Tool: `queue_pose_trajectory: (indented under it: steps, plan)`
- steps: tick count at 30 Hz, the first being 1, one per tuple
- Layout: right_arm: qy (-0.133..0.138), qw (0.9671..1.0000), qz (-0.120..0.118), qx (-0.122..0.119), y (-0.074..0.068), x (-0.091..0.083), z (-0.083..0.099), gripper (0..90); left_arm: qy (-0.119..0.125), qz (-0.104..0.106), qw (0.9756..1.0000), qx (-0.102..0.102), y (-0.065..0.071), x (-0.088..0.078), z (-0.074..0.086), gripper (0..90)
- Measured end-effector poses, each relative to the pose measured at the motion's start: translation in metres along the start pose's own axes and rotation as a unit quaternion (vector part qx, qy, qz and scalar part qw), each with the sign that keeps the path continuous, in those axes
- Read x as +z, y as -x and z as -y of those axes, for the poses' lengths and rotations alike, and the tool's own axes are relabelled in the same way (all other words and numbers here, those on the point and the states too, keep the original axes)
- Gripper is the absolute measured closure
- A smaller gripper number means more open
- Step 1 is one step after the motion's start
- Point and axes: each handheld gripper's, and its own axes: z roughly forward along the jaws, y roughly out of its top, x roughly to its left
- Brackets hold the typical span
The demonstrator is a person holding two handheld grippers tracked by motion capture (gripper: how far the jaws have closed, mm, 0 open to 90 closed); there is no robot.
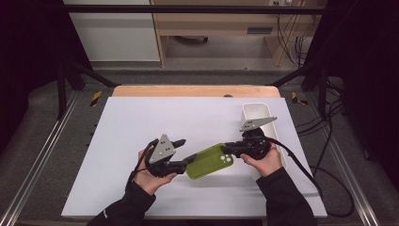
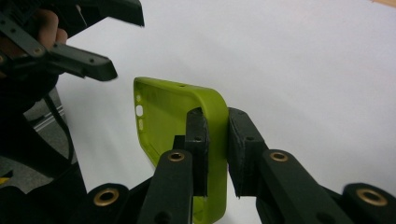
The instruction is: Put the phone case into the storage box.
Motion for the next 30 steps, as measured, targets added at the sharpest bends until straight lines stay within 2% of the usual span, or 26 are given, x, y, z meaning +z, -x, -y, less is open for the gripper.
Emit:
queue_pose_trajectory:
  steps: [3, 8, 14, 23, 30]
  plan:
    - [0.005, 1.0, 0.006, -0.005, 0.0, -0.003, 0.0, 79.6, 0.01, 0.004, 0.9998, -0.018, -0.009, -0.006, 0.005, 27.2]
    - [0.012, 0.9997, 0.016, -0.016, 0.001, -0.009, -0.001, 79.5, 0.022, -0.005, 0.9987, -0.047, -0.023, -0.016, 0.014, 18.9]
    - [0.016, 0.9988, 0.031, -0.034, 0.0, -0.017, -0.001, 79.5, 0.02, -0.007, 0.9969, -0.076, -0.038, -0.026, 0.028, 10.3]
    - [0.022, 0.9978, 0.043, -0.045, -0.001, -0.026, -0.002, 79.5, 0.024, -0.014, 0.9954, -0.092, -0.055, -0.04, 0.051, 5.5]
    - [0.02, 0.9959, 0.056, -0.068, -0.004, -0.032, -0.006, 79.5, 0.027, -0.023, 0.9945, -0.099, -0.063, -0.051, 0.068, 4.4]
